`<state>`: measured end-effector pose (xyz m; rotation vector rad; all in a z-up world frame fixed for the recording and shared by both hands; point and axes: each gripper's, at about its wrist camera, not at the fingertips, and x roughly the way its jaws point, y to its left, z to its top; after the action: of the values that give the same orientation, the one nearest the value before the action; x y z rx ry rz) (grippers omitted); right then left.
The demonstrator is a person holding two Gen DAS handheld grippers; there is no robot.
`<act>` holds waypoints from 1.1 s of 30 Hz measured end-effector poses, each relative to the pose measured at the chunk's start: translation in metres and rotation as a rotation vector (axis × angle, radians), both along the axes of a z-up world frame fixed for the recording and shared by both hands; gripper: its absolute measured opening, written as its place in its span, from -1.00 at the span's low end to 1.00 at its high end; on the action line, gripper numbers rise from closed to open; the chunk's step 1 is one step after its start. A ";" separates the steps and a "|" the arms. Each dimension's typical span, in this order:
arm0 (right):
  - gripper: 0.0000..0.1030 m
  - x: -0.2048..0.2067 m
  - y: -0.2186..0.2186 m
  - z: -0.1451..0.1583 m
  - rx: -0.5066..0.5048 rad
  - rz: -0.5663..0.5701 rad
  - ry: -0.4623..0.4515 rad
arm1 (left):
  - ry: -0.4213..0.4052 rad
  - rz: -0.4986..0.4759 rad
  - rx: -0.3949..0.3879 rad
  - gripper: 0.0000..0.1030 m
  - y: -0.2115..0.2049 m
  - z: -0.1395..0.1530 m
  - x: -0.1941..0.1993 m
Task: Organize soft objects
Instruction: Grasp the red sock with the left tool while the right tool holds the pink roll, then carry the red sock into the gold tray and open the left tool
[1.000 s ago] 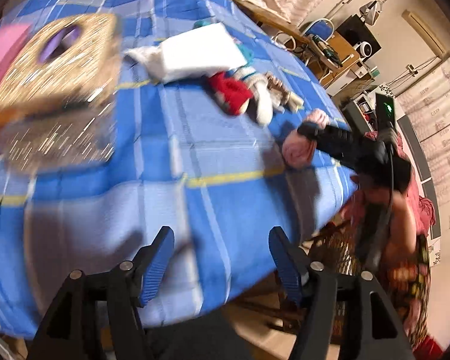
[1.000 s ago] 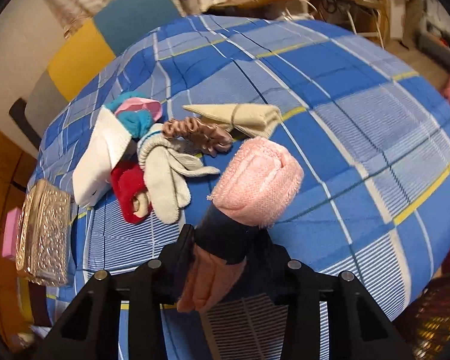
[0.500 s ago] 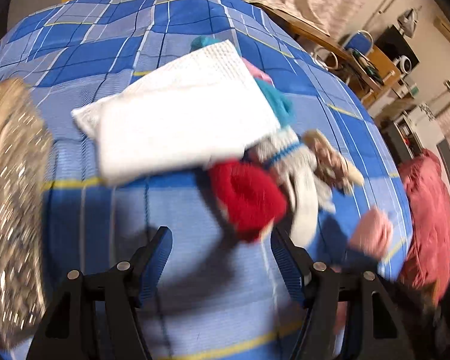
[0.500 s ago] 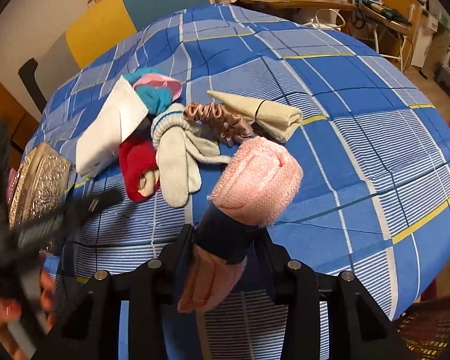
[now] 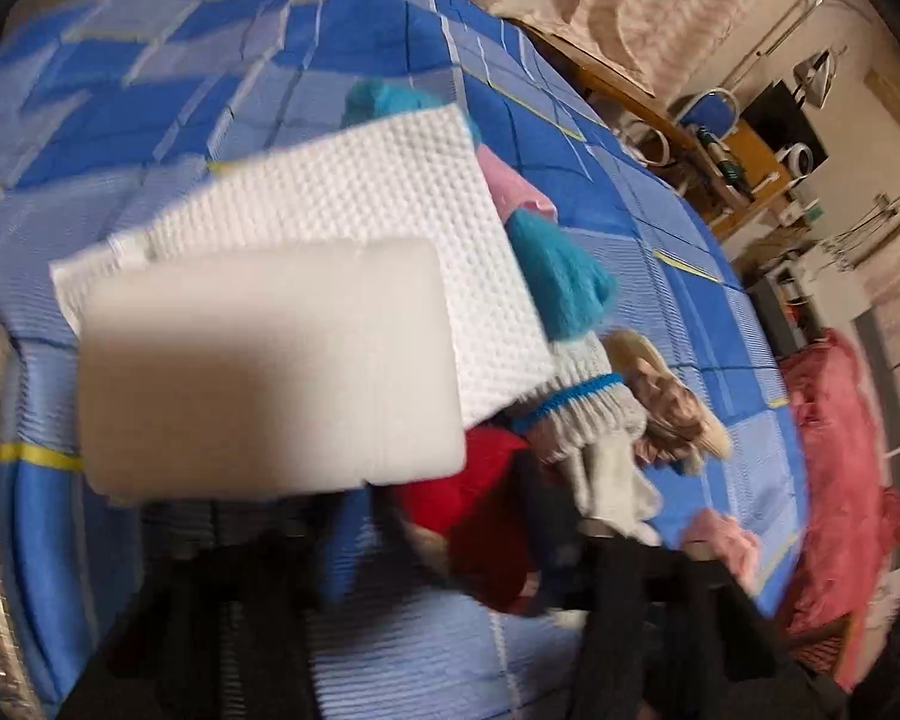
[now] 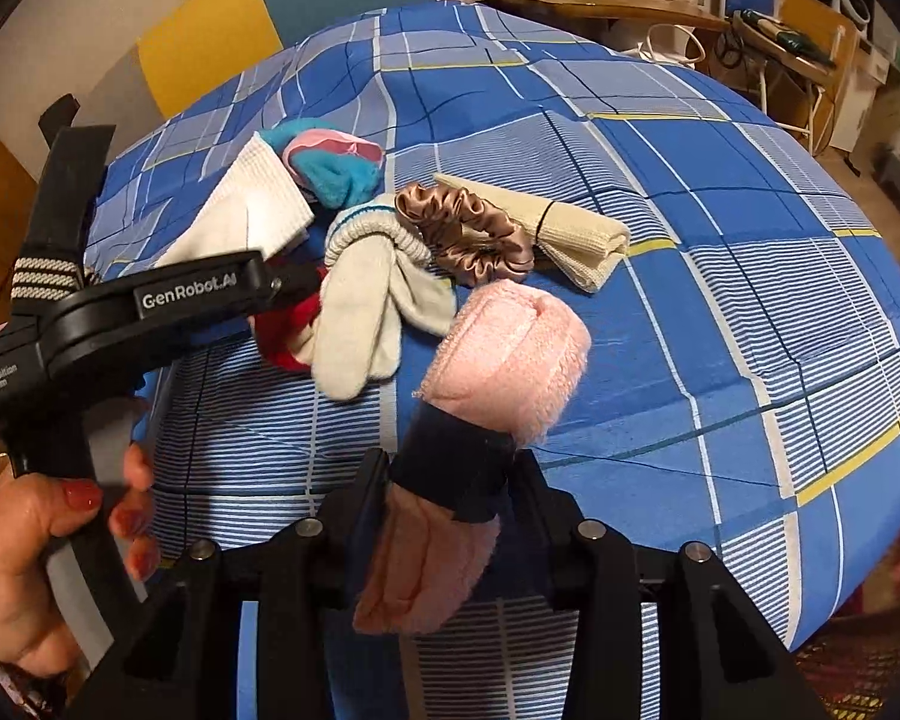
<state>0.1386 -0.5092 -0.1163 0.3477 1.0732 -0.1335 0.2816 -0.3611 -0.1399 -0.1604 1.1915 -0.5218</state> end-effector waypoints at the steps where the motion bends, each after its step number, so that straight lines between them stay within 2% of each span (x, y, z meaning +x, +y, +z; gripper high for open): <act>1: -0.14 0.001 0.000 0.000 0.003 -0.002 0.001 | -0.005 -0.007 -0.009 -0.39 0.001 0.001 -0.002; 4: -0.14 0.001 -0.002 -0.001 0.019 -0.011 -0.004 | -0.047 -0.033 -0.020 -0.60 0.006 0.008 -0.012; 8: -0.14 0.002 -0.003 -0.001 0.045 -0.018 -0.017 | -0.072 -0.041 -0.020 -0.62 0.018 0.013 -0.028; 11: 0.01 0.002 -0.004 0.000 0.065 -0.029 -0.028 | -0.073 -0.029 -0.039 -0.63 0.031 0.013 -0.038; 16: 0.02 0.006 -0.003 -0.006 0.070 -0.037 -0.022 | -0.084 -0.036 -0.048 -0.63 0.051 0.017 -0.059; 20: -0.19 0.006 -0.006 -0.012 0.087 -0.044 -0.008 | -0.084 -0.059 -0.058 -0.63 0.060 0.019 -0.077; 23: -0.22 0.002 -0.012 -0.011 0.131 -0.066 -0.027 | -0.031 -0.072 -0.092 -0.63 0.075 0.017 -0.088; 26: -0.22 -0.001 -0.013 -0.012 0.159 -0.069 -0.030 | -0.019 -0.076 -0.113 -0.63 0.091 0.019 -0.102; 33: -0.25 -0.004 -0.001 -0.006 0.130 -0.040 -0.057 | -0.113 -0.114 -0.133 -0.63 0.125 0.047 -0.138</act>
<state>0.1346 -0.5105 -0.1228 0.4882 1.0213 -0.0893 0.1438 -0.2361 -0.0931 -0.1745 1.0603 -0.7022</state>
